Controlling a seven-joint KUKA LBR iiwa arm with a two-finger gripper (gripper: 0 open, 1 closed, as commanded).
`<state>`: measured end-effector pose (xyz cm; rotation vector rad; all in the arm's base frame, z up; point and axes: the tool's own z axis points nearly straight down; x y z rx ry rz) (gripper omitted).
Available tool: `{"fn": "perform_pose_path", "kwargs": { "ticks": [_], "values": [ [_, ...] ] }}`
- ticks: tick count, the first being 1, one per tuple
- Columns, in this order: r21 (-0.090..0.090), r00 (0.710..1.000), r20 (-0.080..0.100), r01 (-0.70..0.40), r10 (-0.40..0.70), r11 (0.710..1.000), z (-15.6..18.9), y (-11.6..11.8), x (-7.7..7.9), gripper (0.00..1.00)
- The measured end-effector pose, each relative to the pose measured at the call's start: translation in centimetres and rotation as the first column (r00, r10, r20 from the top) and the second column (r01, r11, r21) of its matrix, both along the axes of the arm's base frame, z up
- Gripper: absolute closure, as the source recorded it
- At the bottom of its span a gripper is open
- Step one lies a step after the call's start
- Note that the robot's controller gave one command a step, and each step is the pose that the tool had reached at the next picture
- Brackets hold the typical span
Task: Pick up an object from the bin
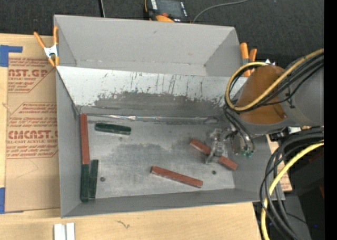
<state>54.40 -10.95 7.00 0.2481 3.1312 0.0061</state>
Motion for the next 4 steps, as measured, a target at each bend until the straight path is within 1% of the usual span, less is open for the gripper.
{"fn": "perform_pose_path", "kwargs": {
  "ticks": [1, 2, 3, 4],
  "values": [
    [-0.004, 1.000, 0.006, 0.007, -0.007, 1.000, 5.2, 1.1, 0.7, 1.00],
    [-0.005, 1.000, 0.011, -0.024, 0.024, 1.000, 20.1, 1.2, 1.5, 1.00],
    [-0.004, 1.000, 0.003, -0.024, 0.024, 1.000, 19.5, 1.2, 1.4, 0.00],
    [-0.003, 1.000, -0.007, 0.004, -0.004, 1.000, 7.8, 2.4, 0.8, 0.00]
  ]
}}
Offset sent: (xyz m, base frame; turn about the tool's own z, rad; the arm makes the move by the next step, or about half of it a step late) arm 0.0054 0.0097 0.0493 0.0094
